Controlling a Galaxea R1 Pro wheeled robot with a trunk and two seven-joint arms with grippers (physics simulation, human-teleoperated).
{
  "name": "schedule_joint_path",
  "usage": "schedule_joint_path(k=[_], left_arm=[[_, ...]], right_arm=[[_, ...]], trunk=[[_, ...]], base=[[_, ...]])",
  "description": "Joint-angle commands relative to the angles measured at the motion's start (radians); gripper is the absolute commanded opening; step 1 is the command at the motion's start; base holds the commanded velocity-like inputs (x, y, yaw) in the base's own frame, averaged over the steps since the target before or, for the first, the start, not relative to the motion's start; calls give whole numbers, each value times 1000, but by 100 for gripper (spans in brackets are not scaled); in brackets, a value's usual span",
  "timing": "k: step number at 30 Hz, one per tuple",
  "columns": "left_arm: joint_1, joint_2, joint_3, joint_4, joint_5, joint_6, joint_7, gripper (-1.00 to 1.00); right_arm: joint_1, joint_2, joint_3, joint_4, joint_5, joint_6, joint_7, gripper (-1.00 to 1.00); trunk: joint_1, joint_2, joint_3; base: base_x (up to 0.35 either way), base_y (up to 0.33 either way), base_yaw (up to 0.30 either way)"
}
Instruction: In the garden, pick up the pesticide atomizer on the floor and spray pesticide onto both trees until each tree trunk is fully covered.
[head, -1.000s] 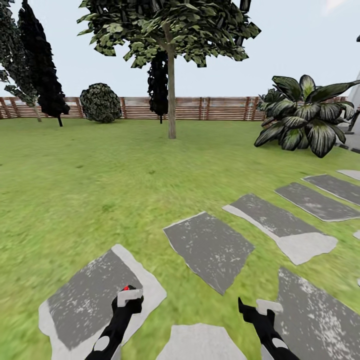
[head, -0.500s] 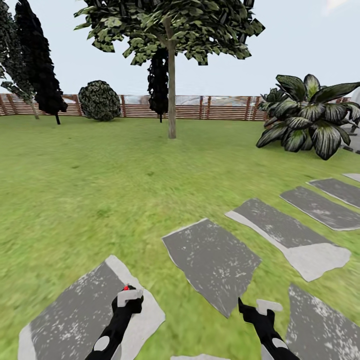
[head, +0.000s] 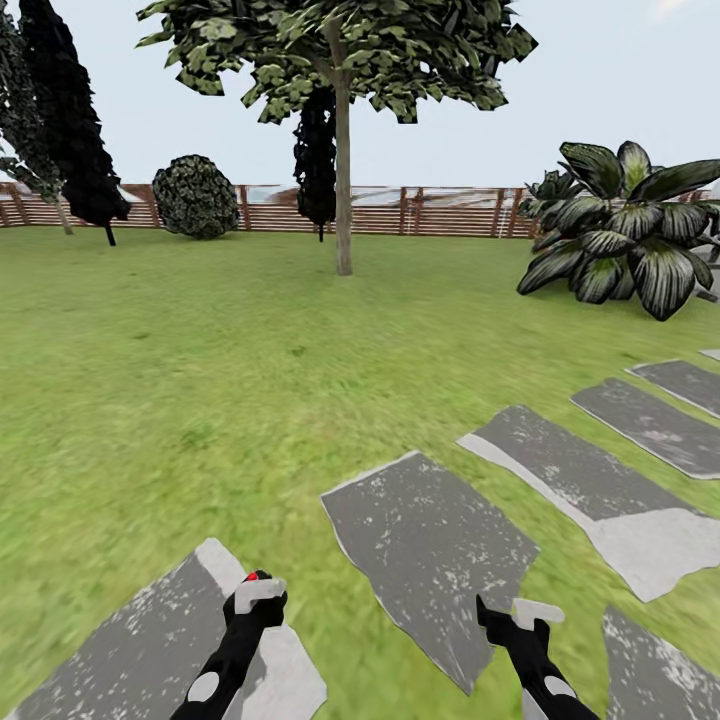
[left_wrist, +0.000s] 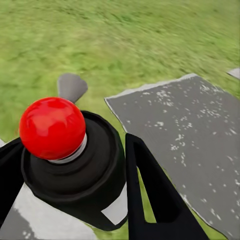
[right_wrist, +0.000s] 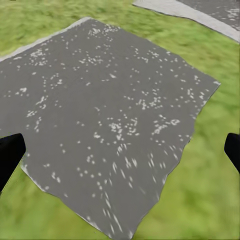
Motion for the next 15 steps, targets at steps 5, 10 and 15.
schedule_joint_path(k=[5, 10, 15], left_arm=[[-1, 0, 1, 1, 7, -2, -6, -100], [-1, 0, 1, 1, 7, -2, -6, -100], [-1, 0, 1, 1, 7, -2, -6, -100]], right_arm=[[-1, 0, -9, 1, 6, -4, 6, 100], [-1, 0, -9, 1, 6, -4, 6, 100], [-1, 0, -9, 1, 6, -4, 6, 100]], trunk=[[0, 0, -1], [0, 0, -1], [0, 0, -1]], base=[[350, 0, 0], [350, 0, 0], [350, 0, 9]])
